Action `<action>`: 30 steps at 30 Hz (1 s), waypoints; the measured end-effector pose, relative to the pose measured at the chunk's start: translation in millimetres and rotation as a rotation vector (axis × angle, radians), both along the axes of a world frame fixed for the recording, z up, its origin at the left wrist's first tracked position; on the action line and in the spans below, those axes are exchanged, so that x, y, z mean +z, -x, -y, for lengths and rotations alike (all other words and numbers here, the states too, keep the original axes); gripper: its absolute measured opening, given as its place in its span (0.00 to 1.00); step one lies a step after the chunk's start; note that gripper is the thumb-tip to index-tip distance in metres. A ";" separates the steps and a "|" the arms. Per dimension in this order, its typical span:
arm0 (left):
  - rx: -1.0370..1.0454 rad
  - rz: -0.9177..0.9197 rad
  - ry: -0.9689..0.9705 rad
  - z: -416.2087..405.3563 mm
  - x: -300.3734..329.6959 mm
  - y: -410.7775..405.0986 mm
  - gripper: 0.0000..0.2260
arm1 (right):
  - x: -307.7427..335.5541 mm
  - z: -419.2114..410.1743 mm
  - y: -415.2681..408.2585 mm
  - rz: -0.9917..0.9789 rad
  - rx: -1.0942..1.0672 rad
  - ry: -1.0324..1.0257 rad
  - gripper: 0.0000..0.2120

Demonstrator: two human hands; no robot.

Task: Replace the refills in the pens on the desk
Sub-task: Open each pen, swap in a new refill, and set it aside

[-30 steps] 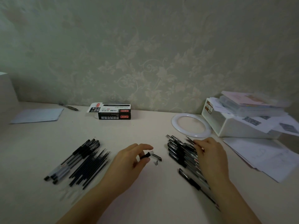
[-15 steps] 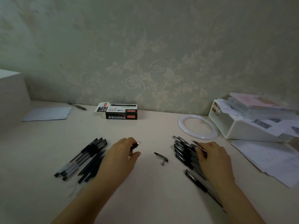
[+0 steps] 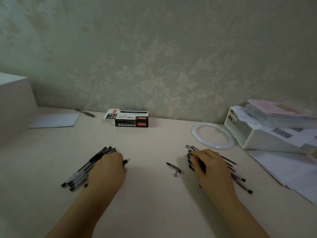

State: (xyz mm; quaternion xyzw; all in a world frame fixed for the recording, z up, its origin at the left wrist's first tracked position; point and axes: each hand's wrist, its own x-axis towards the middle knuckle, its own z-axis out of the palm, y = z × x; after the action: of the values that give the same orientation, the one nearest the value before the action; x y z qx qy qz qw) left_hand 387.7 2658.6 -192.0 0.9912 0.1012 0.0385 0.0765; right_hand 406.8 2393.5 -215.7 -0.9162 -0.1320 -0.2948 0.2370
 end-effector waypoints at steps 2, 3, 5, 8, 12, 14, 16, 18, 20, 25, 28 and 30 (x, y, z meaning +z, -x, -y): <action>-0.025 0.060 -0.021 6.4 -2.5 0.3 0.08 | -0.1 -5.8 2.1 0.015 0.044 -0.038 0.07; -0.048 0.105 -0.003 10.5 -3.4 0.5 0.08 | 0.1 -9.6 3.9 0.008 0.072 -0.107 0.07; -0.108 0.227 0.127 19.1 -3.3 0.4 0.08 | 2.0 -21.0 9.0 -0.114 0.152 -0.353 0.06; -0.184 0.359 0.487 35.2 -0.9 1.5 0.06 | 0.9 -44.9 18.2 -0.502 0.324 -0.720 0.04; -0.233 0.313 0.853 58.5 -9.0 1.0 0.05 | -6.7 -61.7 29.7 -0.841 0.535 -0.801 0.05; -0.251 0.254 0.980 65.5 -14.8 0.2 0.04 | -7.4 -60.7 29.0 -0.908 0.586 -0.905 0.05; -0.269 0.221 1.095 68.4 -18.2 -1.7 0.03 | -6.2 -60.0 25.5 -0.916 0.553 -1.013 0.06; -0.299 0.197 1.174 67.4 -21.8 -4.5 0.01 | -4.9 -57.6 19.9 -0.859 0.453 -1.149 0.06; -0.355 0.168 1.137 62.9 -26.3 -6.8 0.04 | -0.7 -50.9 13.6 -0.716 0.345 -1.222 0.06; -0.450 0.104 1.085 58.0 -30.0 -7.3 0.05 | 11.2 -31.0 4.6 -0.500 0.264 -1.477 0.09; -0.500 0.117 1.083 59.9 -29.2 -7.1 0.05 | 10.7 -30.9 6.1 -0.539 0.292 -1.525 0.10; -0.525 0.126 1.093 60.0 -28.7 -6.3 0.05 | 9.4 -31.7 6.8 -0.559 0.312 -1.506 0.09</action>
State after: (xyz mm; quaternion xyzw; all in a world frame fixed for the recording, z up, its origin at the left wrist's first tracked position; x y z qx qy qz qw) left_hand 394.0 2598.5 -220.7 0.7962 -0.1461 0.0196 0.5868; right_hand 400.0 2425.2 -206.3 -0.5220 0.0394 -0.0288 0.8516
